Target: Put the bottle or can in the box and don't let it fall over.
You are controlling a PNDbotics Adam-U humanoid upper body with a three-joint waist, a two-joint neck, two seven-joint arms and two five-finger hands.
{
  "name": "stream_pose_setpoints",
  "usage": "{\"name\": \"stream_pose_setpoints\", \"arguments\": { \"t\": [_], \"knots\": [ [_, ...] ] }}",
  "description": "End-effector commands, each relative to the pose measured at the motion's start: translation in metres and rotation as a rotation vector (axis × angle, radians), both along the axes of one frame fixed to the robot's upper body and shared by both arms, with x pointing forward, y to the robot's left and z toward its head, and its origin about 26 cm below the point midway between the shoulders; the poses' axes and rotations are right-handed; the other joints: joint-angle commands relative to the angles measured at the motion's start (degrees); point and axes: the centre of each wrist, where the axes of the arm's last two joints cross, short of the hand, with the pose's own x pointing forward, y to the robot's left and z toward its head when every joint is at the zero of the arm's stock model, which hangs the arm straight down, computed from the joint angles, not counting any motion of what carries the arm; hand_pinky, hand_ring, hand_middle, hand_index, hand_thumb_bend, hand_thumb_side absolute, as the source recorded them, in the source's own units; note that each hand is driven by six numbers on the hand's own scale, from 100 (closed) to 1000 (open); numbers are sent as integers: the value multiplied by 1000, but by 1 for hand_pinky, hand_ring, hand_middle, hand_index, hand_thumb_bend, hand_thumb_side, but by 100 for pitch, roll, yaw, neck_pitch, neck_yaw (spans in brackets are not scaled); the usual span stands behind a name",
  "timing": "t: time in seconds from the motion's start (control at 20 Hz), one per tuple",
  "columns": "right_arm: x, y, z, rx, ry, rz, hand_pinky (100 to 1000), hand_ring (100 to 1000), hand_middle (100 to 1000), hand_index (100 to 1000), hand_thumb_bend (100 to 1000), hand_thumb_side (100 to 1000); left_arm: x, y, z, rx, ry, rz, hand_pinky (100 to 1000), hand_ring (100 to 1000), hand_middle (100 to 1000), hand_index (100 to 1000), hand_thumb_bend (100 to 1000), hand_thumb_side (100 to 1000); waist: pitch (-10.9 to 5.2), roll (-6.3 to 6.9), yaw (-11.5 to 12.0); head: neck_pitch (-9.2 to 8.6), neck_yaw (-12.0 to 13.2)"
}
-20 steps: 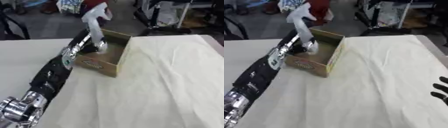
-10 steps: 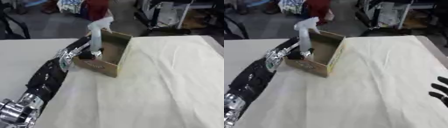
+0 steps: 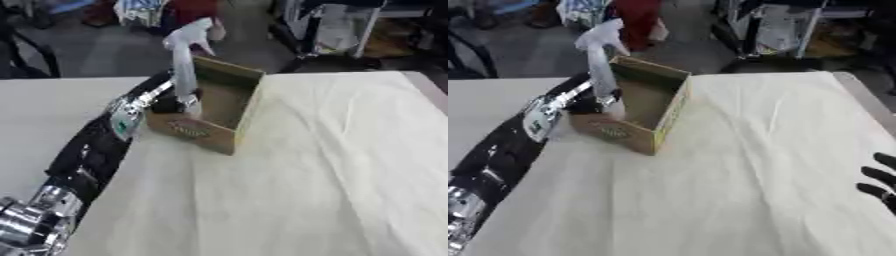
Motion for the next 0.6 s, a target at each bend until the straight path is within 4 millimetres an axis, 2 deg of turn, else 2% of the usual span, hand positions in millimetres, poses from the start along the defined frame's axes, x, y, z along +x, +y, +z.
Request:
{"name": "stream_pose_setpoints", "arguments": {
  "t": [0.05, 0.6],
  "knots": [
    [0, -2, 8, -13, -28, 0, 773, 844, 866, 827, 100, 552, 2, 8, 27, 10, -56, 5, 915, 1000, 1000, 1000, 302, 1000, -87, -8, 4, -59, 0],
    [0, -2, 7, -13, -27, 1, 773, 844, 866, 827, 100, 553, 2, 7, 28, -1, -56, 7, 905, 1000, 1000, 1000, 296, 1000, -90, -13, 11, -68, -7]
  ]
}}
